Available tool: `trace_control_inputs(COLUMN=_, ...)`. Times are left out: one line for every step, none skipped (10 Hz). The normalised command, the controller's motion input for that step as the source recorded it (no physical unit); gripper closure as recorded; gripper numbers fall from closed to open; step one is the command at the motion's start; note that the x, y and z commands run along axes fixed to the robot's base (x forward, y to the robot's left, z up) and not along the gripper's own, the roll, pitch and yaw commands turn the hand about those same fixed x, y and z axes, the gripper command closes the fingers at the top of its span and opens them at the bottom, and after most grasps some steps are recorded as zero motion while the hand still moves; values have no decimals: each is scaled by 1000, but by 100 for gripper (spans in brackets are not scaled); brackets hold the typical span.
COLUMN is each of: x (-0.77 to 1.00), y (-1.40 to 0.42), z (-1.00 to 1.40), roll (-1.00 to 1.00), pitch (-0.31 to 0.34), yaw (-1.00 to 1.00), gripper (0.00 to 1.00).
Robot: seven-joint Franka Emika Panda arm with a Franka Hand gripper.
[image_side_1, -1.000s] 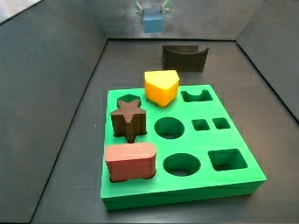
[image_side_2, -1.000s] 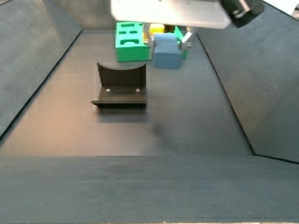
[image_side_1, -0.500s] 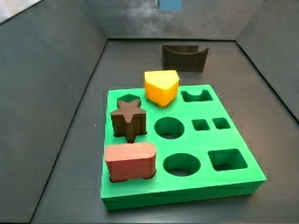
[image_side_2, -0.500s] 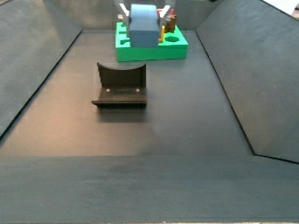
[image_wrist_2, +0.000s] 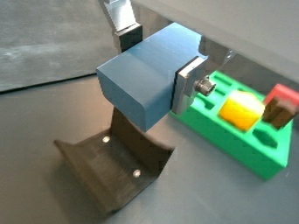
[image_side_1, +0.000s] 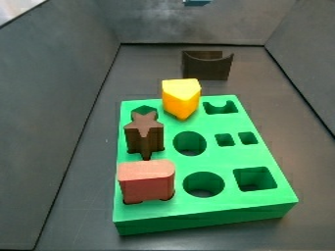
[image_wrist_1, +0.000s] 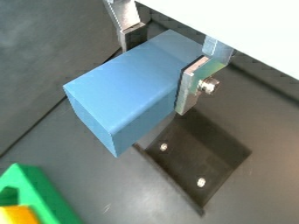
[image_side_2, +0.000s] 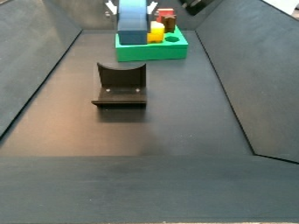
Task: Pick up the rectangle object. Move up. Place the rectangle object on the fixture. Regrasp the rectangle object. Move to above the board. Insert the rectangle object.
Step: Place the rectangle object on the fixture.
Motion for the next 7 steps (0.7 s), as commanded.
trace_control_inputs(x=482, y=54, z=-7, roll=-656, pitch=140, yaw=-139, gripper=100)
trace_control_inputs(x=416, y=54, z=-10, roll=-493, pitch=113, yaw=-134, gripper=100)
trace_control_inputs(x=326, y=47, z=-7, roll=-290, pitch=92, yaw=-121, gripper=100)
trace_control_inputs(x=252, y=36, z=-1, roll=-211, pitch=74, yaw=-113, gripper=100)
trace_control_inputs(x=125, y=64, z=-1000, roll=-1000, pitch=-24, yaw=-83, gripper=100)
trace_control_inputs(x=110, y=72, z=-1000, roll=-1000, pitch=-30, yaw=-86, gripper=100)
trace_control_inputs(x=114, y=76, z=-1000, roll=-1000, pitch=-16, yaw=-83, gripper=100)
